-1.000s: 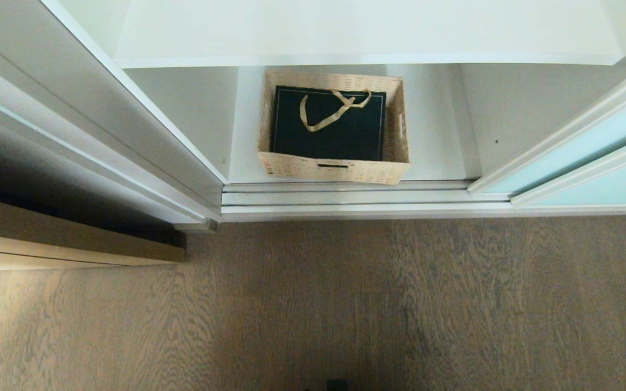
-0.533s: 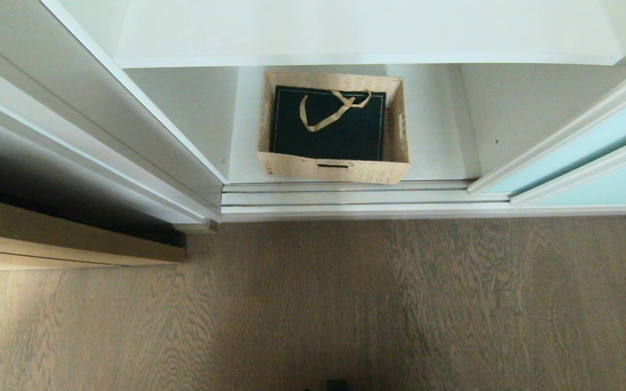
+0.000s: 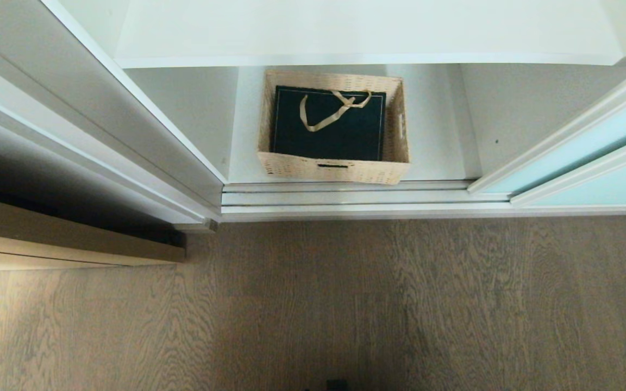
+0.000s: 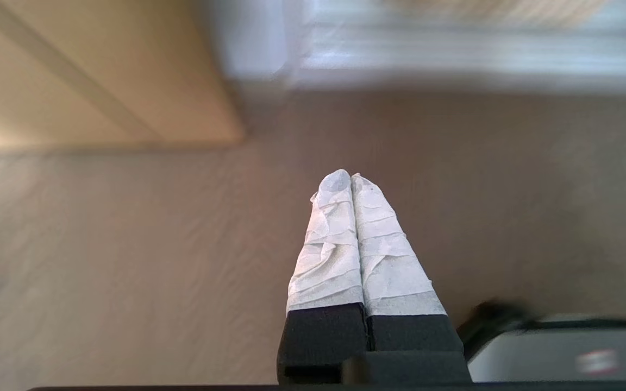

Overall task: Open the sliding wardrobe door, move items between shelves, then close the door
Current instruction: Place the basket on the higher shelf

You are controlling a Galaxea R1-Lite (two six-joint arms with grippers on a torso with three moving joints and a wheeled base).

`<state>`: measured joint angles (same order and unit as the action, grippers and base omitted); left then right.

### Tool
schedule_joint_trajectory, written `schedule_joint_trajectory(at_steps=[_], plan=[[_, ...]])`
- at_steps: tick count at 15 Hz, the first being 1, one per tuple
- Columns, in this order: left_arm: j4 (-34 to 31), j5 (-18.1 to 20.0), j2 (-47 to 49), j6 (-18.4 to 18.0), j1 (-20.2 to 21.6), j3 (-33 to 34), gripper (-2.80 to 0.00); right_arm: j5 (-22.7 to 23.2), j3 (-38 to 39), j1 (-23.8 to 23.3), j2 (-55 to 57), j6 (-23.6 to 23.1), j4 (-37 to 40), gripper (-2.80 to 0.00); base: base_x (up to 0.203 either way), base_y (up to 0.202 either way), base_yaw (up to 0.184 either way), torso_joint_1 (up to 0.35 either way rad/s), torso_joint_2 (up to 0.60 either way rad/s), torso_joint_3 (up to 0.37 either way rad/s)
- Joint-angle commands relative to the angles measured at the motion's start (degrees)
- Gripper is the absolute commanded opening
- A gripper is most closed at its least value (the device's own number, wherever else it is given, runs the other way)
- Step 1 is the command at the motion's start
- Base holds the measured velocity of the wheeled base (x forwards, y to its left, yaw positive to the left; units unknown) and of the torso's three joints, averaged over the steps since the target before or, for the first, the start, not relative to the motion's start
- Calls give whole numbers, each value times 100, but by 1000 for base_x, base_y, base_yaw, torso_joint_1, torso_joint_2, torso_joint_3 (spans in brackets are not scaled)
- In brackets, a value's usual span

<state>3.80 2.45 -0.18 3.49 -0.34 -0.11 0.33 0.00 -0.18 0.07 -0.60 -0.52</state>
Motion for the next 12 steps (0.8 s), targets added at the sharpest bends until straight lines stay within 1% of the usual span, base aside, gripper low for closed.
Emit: schedule_joint_trajectory(at_steps=[1, 2, 3, 4, 5, 7, 12], plan=[[-44, -42, 18, -111, -1, 2, -280, 2, 0, 1, 1, -2, -1, -280, 0, 0, 0, 0, 0, 0], [-26, -41, 18, -347, -1, 6, -280, 2, 0, 1, 1, -2, -1, -280, 0, 0, 0, 0, 0, 0], [-103, -95, 18, -782, -1, 9, -280, 2, 0, 1, 1, -2, -1, -280, 0, 0, 0, 0, 0, 0], [-202, -177, 18, -991, -1, 11, -280, 2, 0, 1, 1, -2, -1, -280, 0, 0, 0, 0, 0, 0], [-377, -179, 18, -1060, -1, 11, -280, 2, 0, 1, 1, -2, -1, -280, 0, 0, 0, 0, 0, 0], [-521, -149, 18, -1070, -1, -33, -280, 2, 0, 1, 1, -2, -1, -280, 0, 0, 0, 0, 0, 0], [-433, -148, 18, -1000, -1, 2, -280, 2, 0, 1, 1, -2, -1, -280, 0, 0, 0, 0, 0, 0]])
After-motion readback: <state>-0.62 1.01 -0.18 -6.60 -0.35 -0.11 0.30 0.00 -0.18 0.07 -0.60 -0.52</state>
